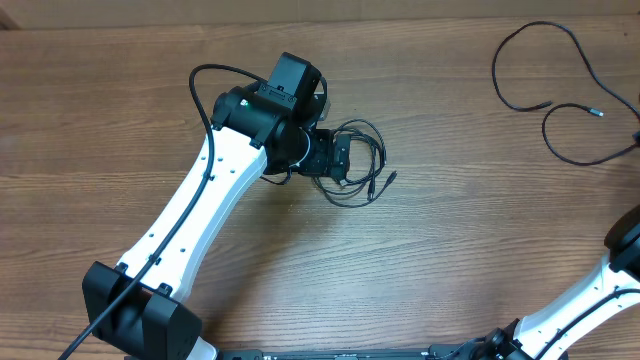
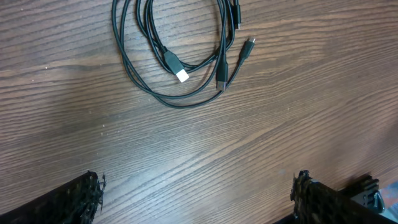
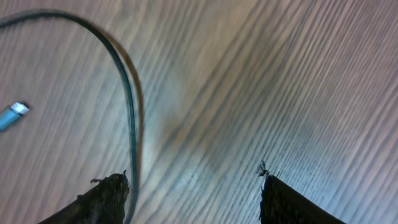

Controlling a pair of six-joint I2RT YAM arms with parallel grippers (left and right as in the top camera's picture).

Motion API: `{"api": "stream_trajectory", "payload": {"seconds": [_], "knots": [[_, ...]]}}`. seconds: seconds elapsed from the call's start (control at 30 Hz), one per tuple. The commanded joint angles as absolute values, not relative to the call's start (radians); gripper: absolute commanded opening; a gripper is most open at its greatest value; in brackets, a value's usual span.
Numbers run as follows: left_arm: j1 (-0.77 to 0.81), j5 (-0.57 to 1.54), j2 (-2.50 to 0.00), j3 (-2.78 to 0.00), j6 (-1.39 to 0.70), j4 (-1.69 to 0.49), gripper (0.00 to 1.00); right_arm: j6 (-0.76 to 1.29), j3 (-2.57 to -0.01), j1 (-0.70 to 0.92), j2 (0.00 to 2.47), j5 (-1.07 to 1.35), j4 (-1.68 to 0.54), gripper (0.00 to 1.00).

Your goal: Untangle cables

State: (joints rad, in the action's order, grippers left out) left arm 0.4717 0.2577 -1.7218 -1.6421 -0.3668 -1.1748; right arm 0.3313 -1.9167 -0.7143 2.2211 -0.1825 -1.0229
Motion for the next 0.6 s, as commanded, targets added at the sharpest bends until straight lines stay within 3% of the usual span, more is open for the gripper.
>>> {"api": "stream_trajectory", "payload": {"seconds": [0.0, 0.2, 0.37, 0.57], "knots": [[0.479, 0.252, -1.730, -1.640, -0.363, -1.171, 1.00, 0.344, -1.855, -0.713, 2.234, -0.115, -0.952, 0.69], [0.479, 0.252, -1.730, -1.640, -0.363, -1.170, 1.00, 0.344, -1.765, -0.702, 2.235, -0.077, -0.823, 0.71], [0.479, 0.252, -1.730, -1.640, -0.363, -1.169, 1.00, 0.375, -1.681, -0.702, 2.235, -0.071, -0.724, 0.59], [0.479, 0.252, -1.730, -1.640, -0.363, -1.151, 1.00, 0.374, -1.640, -0.694, 2.236, -0.030, -0.651, 0.57]]}}
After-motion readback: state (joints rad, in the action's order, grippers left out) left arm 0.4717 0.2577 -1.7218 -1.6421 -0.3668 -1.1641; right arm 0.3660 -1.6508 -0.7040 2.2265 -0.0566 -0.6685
